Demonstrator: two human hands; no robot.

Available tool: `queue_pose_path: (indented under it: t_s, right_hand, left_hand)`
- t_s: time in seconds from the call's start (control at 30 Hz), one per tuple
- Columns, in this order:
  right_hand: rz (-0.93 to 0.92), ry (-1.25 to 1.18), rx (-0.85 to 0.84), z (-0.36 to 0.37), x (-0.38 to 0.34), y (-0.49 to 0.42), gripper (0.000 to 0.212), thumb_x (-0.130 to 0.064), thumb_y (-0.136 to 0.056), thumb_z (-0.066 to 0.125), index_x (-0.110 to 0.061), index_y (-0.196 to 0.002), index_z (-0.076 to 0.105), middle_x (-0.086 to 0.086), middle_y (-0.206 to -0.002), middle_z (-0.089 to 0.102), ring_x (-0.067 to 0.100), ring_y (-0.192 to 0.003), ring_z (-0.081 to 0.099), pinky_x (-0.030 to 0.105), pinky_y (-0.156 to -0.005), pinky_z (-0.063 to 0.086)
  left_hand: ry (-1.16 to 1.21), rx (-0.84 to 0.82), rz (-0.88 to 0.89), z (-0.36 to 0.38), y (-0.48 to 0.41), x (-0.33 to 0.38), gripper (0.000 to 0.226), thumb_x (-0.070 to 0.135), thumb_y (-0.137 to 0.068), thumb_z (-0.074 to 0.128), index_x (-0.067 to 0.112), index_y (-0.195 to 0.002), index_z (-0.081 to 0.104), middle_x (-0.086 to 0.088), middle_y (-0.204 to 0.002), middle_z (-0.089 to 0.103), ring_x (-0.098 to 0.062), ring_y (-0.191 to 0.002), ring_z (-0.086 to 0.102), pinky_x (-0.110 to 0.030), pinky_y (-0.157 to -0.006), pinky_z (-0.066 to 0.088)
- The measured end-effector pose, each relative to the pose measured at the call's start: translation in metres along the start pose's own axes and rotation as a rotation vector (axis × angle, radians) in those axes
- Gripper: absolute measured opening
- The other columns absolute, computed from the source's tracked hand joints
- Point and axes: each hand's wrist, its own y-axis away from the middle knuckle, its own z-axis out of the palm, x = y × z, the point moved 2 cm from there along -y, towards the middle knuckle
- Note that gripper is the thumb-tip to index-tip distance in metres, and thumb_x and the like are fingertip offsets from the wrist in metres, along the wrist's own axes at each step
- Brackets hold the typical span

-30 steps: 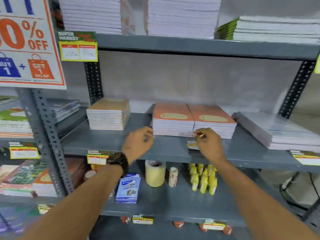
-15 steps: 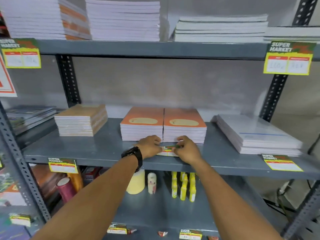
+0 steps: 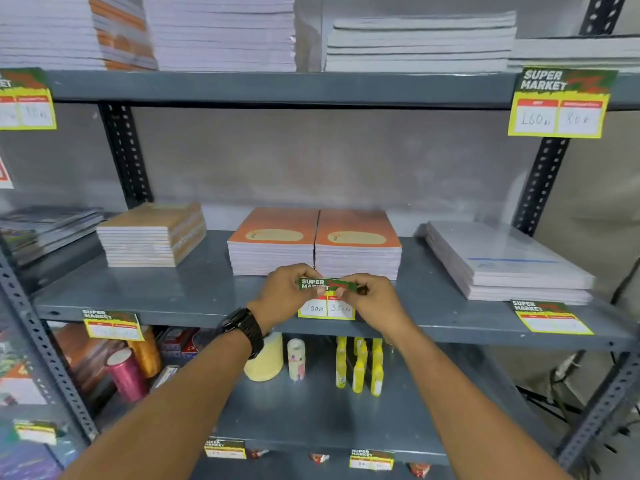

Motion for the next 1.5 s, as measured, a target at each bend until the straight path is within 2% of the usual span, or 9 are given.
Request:
queue_pose_path:
  t_s: [0.17, 0.37, 0.47, 0.6, 0.8, 1.1, 1.23, 1.37, 1.5]
  right_hand:
    - [-0.081, 0.190, -0.087, 0.009, -0.006, 0.042, 0.009, -0.024, -0.083, 0.070, -0.031, -0.088, 0.073, -0.014, -0.079, 0.073, 0.003, -0.074, 0.066, 0.021, -0.067, 0.052]
    - [-0.113, 0.416, -0.073, 0.030, -0.001, 0.068, 0.012, -0.020, -0.086, 0.064, -0.029, -0.089, 0.071, -0.020, -0.066, 0.068, 0.001, -0.063, 0.061, 0.011, -0.054, 0.044]
    - [-0.141, 0.475, -0.007, 0.038, -0.003, 0.067, 0.016, -0.018, -0.086, 0.063, -0.027, -0.094, 0.072, -0.010, -0.081, 0.073, 0.007, -0.074, 0.062, 0.023, -0.069, 0.050]
    - [-0.160, 0.509, 0.048, 0.043, -0.003, 0.064, 0.016, -0.015, -0.086, 0.065, -0.023, -0.098, 0.072, -0.004, -0.092, 0.070, 0.012, -0.083, 0.061, 0.026, -0.078, 0.050]
    - [-0.148, 0.519, 0.110, 0.049, 0.001, 0.063, 0.013, -0.013, -0.084, 0.065, -0.020, -0.094, 0.070, -0.003, -0.088, 0.067, 0.013, -0.079, 0.060, 0.030, -0.075, 0.051]
    - [-0.137, 0.562, 0.169, 0.057, 0.002, 0.061, 0.009, -0.010, -0.081, 0.065, -0.018, -0.082, 0.062, -0.001, -0.083, 0.058, 0.019, -0.071, 0.056, 0.041, -0.066, 0.050]
    - [-0.161, 0.731, 0.168, 0.058, -0.002, 0.061, 0.005, -0.015, -0.081, 0.063, -0.018, -0.084, 0.060, -0.001, -0.088, 0.055, 0.024, -0.074, 0.056, 0.041, -0.063, 0.050]
    - [-0.260, 0.942, 0.218, 0.056, -0.003, 0.058, 0.010, -0.024, -0.075, 0.067, -0.022, -0.084, 0.062, -0.005, -0.090, 0.057, 0.022, -0.085, 0.048, 0.037, -0.073, 0.038]
    - [-0.249, 0.924, 0.202, 0.058, 0.004, 0.062, 0.017, -0.027, -0.074, 0.064, -0.027, -0.089, 0.057, -0.009, -0.092, 0.059, 0.020, -0.090, 0.050, 0.034, -0.078, 0.036]
  left_hand:
    - [0.026, 0.019, -0.030, 0.002, 0.046, -0.002, 0.010, 0.022, -0.074, 0.082, 0.027, -0.078, 0.074, 0.008, -0.071, 0.074, -0.007, -0.063, 0.064, -0.019, -0.056, 0.048]
    - [-0.083, 0.128, -0.068, 0.016, 0.076, -0.020, 0.008, 0.026, -0.076, 0.077, 0.033, -0.078, 0.073, 0.016, -0.068, 0.072, -0.001, -0.063, 0.065, -0.017, -0.058, 0.048]
    - [-0.089, 0.159, -0.058, 0.014, 0.075, -0.025, 0.009, 0.028, -0.076, 0.078, 0.034, -0.079, 0.071, 0.018, -0.069, 0.071, -0.001, -0.066, 0.065, -0.015, -0.058, 0.048]
    - [-0.144, 0.175, -0.036, 0.013, 0.071, -0.032, 0.011, 0.028, -0.076, 0.077, 0.032, -0.083, 0.070, 0.018, -0.074, 0.070, 0.000, -0.071, 0.063, -0.015, -0.061, 0.046]
    - [-0.232, 0.176, 0.003, 0.015, 0.069, -0.032, 0.014, 0.022, -0.075, 0.078, 0.028, -0.084, 0.068, 0.013, -0.081, 0.066, -0.007, -0.076, 0.061, -0.028, -0.068, 0.052]
    - [-0.327, 0.132, 0.031, 0.015, 0.067, -0.034, 0.018, 0.024, -0.078, 0.074, 0.033, -0.090, 0.064, 0.019, -0.082, 0.057, -0.002, -0.075, 0.055, -0.008, -0.063, 0.038]
    - [-0.516, 0.154, 0.054, 0.011, 0.065, -0.030, 0.019, 0.037, -0.078, 0.069, 0.037, -0.092, 0.057, 0.014, -0.086, 0.061, -0.013, -0.077, 0.060, -0.030, -0.059, 0.048]
    - [-0.726, 0.178, 0.152, 0.002, 0.058, -0.027, 0.022, 0.045, -0.074, 0.072, 0.034, -0.091, 0.064, 0.011, -0.091, 0.062, -0.021, -0.090, 0.054, -0.035, -0.075, 0.037]
    - [-0.765, 0.120, 0.178, -0.001, 0.056, -0.026, 0.023, 0.046, -0.077, 0.068, 0.031, -0.094, 0.064, 0.010, -0.094, 0.066, -0.021, -0.093, 0.054, -0.034, -0.082, 0.033]
